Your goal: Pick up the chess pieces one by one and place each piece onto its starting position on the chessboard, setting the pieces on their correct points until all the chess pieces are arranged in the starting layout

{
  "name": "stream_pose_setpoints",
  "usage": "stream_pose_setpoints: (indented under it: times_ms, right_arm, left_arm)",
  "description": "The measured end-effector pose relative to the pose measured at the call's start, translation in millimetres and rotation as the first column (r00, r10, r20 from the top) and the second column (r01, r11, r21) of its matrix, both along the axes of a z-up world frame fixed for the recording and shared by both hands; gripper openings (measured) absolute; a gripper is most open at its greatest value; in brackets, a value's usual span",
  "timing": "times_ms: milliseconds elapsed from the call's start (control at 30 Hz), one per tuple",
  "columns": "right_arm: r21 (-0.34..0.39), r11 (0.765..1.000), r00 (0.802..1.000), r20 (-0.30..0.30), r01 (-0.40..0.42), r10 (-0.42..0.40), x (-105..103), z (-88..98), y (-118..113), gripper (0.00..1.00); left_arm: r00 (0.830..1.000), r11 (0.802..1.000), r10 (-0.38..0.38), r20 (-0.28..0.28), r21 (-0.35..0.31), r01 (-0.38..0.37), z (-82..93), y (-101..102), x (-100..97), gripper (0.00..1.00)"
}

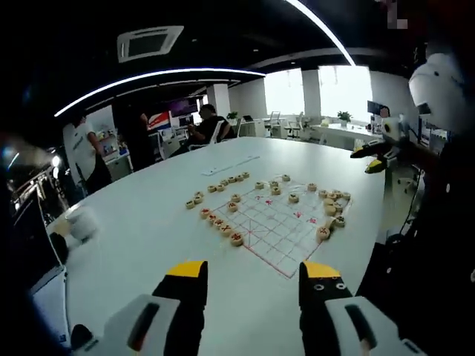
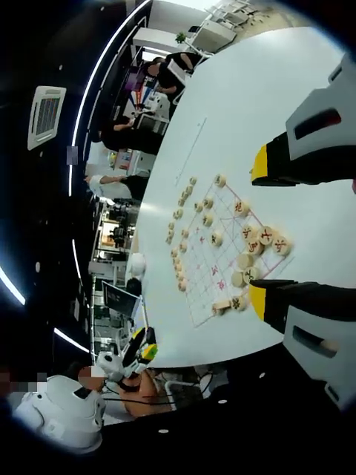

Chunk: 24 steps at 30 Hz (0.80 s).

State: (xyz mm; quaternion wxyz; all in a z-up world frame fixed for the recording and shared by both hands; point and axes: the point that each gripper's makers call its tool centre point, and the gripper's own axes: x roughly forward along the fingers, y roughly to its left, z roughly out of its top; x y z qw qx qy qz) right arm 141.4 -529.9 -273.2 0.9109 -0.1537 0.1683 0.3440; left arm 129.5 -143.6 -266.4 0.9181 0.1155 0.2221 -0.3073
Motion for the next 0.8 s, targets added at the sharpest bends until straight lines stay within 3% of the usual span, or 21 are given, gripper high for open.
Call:
stream_pose_setpoints:
  times_ms: [167, 333, 567, 667, 800]
  right_arm:
    - [-0.007, 1.0, 1.0, -0.001, -0.014, 0.014, -3, 0.3, 6, 0.52]
    - [-0.032, 0.999, 1.0, -0.01, -0.024, 0.023, -5, -0.9, 5, 0.52]
    - [-0.076, 0.995, 0.998, -0.032, -0.057, 0.054, -12, -2.6, 2, 0.53]
    - [-0.102, 0.992, 0.996, -0.046, -0.077, 0.072, -14, -4.7, 0, 0.53]
    - [-0.114, 0.989, 0.995, -0.054, -0.09, 0.085, -14, -5.2, -1, 0.53]
  left_arm:
    - [1.0, 0.999, 0.031, -0.002, -0.034, -0.031, -0.9, 9, -6.1, 0.54]
    - [0.999, 0.999, 0.031, -0.014, -0.034, -0.031, -4.1, 5, -4.2, 0.54]
    - [0.998, 0.998, -0.055, -0.032, -0.032, 0.054, -5.1, -17, -2.5, 0.54]
    - [0.994, 0.993, -0.099, -0.05, -0.065, 0.096, -3.7, -31, -4.8, 0.55]
    - [0.991, 0.991, -0.122, -0.049, -0.062, 0.119, -2.3, -35, -4.9, 0.55]
